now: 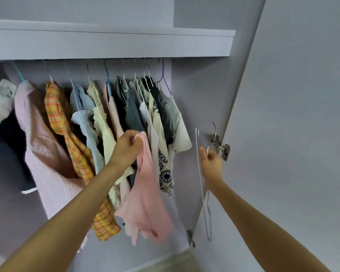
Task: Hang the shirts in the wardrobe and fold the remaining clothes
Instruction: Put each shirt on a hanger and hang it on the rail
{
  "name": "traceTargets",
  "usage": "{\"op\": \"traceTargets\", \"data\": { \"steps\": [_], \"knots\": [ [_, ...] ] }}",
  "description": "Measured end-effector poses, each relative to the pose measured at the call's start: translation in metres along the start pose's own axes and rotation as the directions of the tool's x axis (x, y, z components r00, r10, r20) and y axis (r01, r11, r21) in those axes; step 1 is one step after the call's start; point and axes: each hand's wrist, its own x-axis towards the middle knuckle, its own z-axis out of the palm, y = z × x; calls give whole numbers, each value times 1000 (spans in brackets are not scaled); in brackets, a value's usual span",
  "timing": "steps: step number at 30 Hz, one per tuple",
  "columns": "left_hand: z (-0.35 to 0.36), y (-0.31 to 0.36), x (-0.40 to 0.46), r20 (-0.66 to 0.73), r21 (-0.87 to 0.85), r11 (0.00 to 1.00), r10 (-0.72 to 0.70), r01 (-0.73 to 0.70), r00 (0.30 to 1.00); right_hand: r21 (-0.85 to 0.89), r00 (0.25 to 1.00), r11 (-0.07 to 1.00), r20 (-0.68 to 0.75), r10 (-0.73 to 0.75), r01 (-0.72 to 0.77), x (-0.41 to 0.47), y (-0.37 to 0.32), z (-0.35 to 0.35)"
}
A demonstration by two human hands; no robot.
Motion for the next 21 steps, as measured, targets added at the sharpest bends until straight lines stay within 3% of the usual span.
{"op": "traceTargets", "data": {
  "steps": [4, 10, 15, 21],
  "knots": [
    [-3, -6, -9, 38, 75, 995, -66, 63, 997, 46, 996, 995, -28, -88, 89, -31, 13, 0],
    [1, 0, -7, 70, 62, 984, -171, 167, 983, 55, 980, 992, -169, -105, 115, -36, 5, -1],
    [18, 9, -6, 168, -118, 915, -364, 386, 916, 195, 965, 977, -262, -35, 88, -39, -2, -12],
    [21, 11, -1, 192, -324, 880, -298, 347, 935, 474, 960, 880, -248, 129, 4, -33, -2, -32]
  ]
}}
